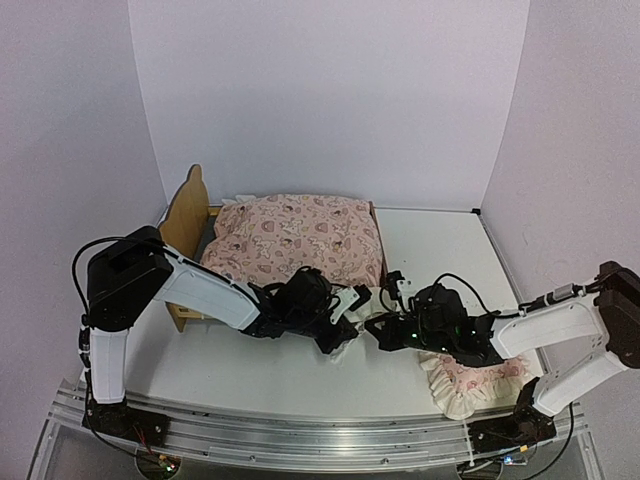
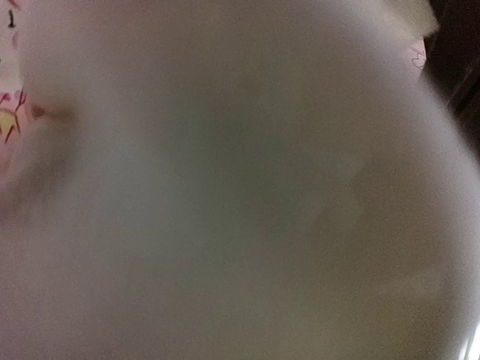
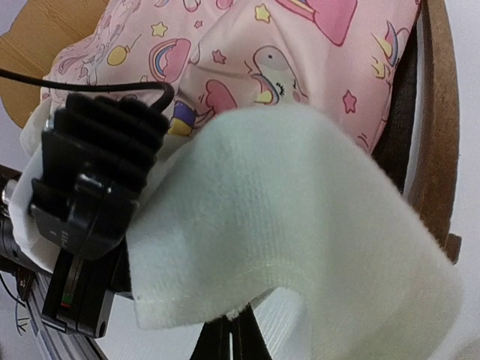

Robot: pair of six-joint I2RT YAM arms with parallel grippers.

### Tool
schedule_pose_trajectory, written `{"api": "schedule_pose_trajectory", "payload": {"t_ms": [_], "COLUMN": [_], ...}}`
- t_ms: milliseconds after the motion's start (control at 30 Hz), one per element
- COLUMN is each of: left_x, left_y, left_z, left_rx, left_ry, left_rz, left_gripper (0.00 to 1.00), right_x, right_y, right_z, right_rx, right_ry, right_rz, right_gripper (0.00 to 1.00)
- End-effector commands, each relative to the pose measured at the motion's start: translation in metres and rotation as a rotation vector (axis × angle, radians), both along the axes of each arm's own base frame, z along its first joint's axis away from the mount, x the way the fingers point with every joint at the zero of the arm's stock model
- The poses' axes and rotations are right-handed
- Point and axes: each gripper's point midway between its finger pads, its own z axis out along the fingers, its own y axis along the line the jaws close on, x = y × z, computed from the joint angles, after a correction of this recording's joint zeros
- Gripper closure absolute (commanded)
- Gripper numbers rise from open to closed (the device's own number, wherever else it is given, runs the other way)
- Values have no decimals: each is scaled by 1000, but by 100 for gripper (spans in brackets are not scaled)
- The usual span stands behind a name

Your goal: Set up the pet bed

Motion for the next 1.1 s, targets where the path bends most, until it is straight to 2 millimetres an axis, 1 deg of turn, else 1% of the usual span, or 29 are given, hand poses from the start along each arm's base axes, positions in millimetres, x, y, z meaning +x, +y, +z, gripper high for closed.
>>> {"api": "schedule_pose_trajectory", "payload": {"t_ms": [0, 67, 133, 200, 333, 433, 600, 733, 800, 900, 967, 1000, 1067], "left_x": [7, -1, -6, -6, 1, 3, 1, 5, 7, 8, 9, 9, 10], "left_y": [-19, -22, -22, -23, -27, -32, -36, -37, -38, -38, -38, -38, -38], "left_z": [14, 7, 5, 5, 10, 13, 9, 5, 3, 2, 1, 2, 2], "left_rx": [-54, -40, -27, -14, -2, -6, 4, 25, 28, 27, 26, 24, 22], "left_ry": [-95, -118, -182, -252, -398, -459, -558, -613, -611, -603, -597, -595, -590], "left_rz": [-108, -192, -271, -316, -376, -412, -498, -525, -522, -516, -511, -507, -504], "left_gripper": [100, 100, 100, 100, 100, 100, 100, 100, 100, 100, 100, 100, 100], "right_x": [-5, -3, -2, -1, 3, 5, 5, -1, -7, -14, -13, -11, -5], "right_y": [13, 16, 18, 18, 11, 11, 6, 5, 5, -3, -12, -18, -30], "right_z": [13, 16, 17, 16, 8, 7, 6, 15, 22, 31, 37, 37, 30], "right_rx": [31, 40, 46, 45, 14, -2, -70, -79, -68, -55, -36, -26, -16], "right_ry": [14, 14, 19, 29, 47, 51, 79, 99, 111, 146, 165, 172, 206], "right_rz": [71, 79, 86, 83, 41, 34, 31, 58, 85, 113, 111, 100, 64], "right_gripper": [100, 100, 100, 100, 100, 96, 88, 83, 78, 72, 69, 69, 69]}}
